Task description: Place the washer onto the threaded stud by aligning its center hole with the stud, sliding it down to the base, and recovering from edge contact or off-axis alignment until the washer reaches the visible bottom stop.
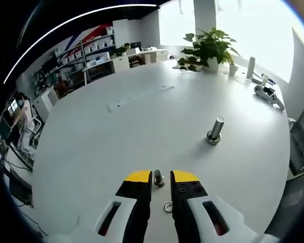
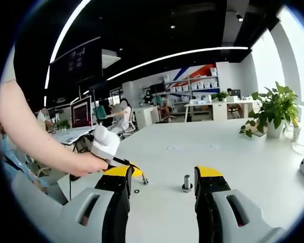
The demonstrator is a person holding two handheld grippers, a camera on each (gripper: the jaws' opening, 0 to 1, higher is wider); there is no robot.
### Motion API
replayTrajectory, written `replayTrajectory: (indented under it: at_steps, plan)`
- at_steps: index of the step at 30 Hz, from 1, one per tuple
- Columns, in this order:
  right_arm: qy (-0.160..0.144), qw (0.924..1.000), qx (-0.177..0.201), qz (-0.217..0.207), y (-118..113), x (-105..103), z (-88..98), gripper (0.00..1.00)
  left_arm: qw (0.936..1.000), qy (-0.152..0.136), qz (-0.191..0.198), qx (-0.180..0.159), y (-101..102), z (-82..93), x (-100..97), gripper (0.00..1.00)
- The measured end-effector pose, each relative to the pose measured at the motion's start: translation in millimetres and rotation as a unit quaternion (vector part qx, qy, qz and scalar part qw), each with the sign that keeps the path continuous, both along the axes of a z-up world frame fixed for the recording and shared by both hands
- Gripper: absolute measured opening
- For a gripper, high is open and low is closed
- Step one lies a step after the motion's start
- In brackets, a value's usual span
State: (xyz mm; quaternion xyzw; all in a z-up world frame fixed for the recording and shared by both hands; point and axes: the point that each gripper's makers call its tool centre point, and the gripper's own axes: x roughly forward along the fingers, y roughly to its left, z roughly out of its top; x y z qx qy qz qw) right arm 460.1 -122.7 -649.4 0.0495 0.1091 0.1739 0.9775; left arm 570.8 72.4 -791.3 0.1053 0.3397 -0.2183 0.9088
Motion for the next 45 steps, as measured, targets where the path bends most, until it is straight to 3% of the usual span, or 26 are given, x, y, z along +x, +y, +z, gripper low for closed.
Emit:
replayTrajectory:
  at_steps: [20, 35, 45]
  plan:
    - [0.007, 0.9997, -0.013, 0.018, 9, -4, -4.0, 0.52, 0.999, -0.032, 0.007, -0.032, -7, 38.7, -40.4, 0.13]
    - [0.012, 0.999, -0.027, 0.035, 18, -8, -8.4, 0.52, 0.9966, -0.045, 0.039, -0.057, 8, 51.1, -58.7, 0.15]
    - [0.01, 0.9988, -0.029, 0.038, 18, -10, -7.7, 0.52, 0.9963, -0.051, 0.045, -0.051, 13, 50.6, -61.2, 0.15]
